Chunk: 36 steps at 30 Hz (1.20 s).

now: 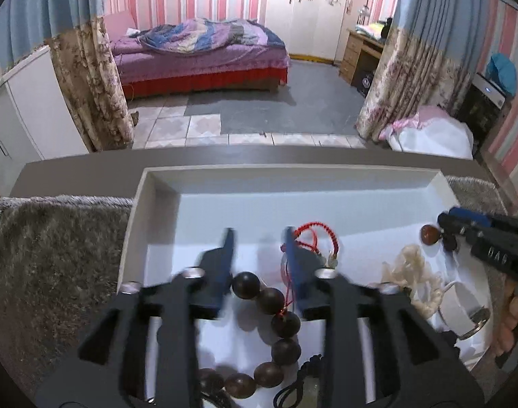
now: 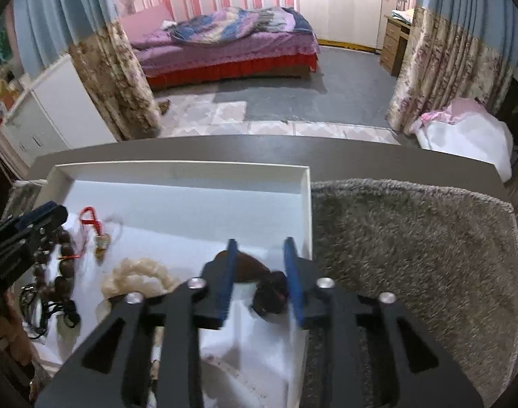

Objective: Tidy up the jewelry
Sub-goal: 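Open the right tool to drop the stone pendant while the left tool drops the charm in the tray, then move the right tool to the black claw clip while the left tool approaches the tassel pendant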

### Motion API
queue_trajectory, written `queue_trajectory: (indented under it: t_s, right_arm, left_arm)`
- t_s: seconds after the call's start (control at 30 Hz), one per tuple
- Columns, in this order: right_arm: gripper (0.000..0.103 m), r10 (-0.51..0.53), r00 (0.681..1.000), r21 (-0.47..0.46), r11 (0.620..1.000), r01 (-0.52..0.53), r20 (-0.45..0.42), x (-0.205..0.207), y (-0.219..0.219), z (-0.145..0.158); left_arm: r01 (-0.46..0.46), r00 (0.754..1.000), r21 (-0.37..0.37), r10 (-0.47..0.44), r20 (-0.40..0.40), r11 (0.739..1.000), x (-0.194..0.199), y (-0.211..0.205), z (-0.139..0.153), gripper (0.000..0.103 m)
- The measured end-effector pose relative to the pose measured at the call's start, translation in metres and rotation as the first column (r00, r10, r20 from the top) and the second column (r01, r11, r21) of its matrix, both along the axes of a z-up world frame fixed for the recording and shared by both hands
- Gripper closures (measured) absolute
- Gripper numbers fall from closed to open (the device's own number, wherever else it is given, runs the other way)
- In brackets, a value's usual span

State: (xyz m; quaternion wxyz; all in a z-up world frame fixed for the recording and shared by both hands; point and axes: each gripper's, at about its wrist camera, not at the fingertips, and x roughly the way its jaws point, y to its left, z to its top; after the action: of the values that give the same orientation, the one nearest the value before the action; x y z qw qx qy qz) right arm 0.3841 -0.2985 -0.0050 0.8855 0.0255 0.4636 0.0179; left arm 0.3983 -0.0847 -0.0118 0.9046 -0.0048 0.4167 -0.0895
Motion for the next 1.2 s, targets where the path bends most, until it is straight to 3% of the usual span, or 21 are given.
queue_trajectory:
  t_s: [0.03,0.23,0.4,0.5,0.73,0.9,1.0,1.2]
  right_arm:
    - [0.059,0.000,1.000,0.006,1.000,0.000,0.010,-0.004,-0.001,0.002]
    - [0.055,0.008,0.999,0.037,0.999,-0.010,0.046,-0.037,-0.004,0.026]
    - [0.049,-0.009,0.998,0.019,1.000,0.007,0.066,-0.083,-0.006,0.049]
    - [0.048,-0.031,0.997,-0.002,1.000,0.031,0.077,-0.101,-0.007,0.060]
    - [0.047,-0.016,0.996,-0.008,1.000,0.017,0.091,-0.145,0.011,0.050]
    - [0.047,-0.026,0.988,-0.024,0.999,0.030,0.155,-0.212,0.030,0.040]
    - [0.047,-0.036,0.978,0.011,0.999,0.034,0.208,-0.261,0.033,0.037]
    - [0.046,-0.030,0.978,0.040,0.999,0.023,0.206,-0.323,0.038,0.021]
  left_arm:
    - [-0.005,1.000,-0.007,0.005,0.012,1.000,-0.002,0.002,0.005,0.046]
    - [-0.017,0.996,0.004,0.017,0.087,1.000,-0.032,0.012,0.034,0.029]
    - [-0.009,0.993,0.035,0.005,0.118,0.999,-0.075,0.025,0.055,0.027]
    - [0.004,0.989,0.103,-0.019,0.150,0.995,-0.109,0.032,0.062,0.026]
    - [-0.042,0.984,0.042,0.034,0.176,0.998,-0.173,0.072,0.074,0.024]
    - [-0.079,0.976,0.040,0.069,0.206,0.996,-0.227,0.102,0.068,0.024]
    - [-0.113,0.976,0.004,0.110,0.188,0.994,-0.262,0.127,0.055,0.023]
    - [-0.137,0.976,-0.008,0.137,0.169,0.991,-0.325,0.143,0.027,0.021]
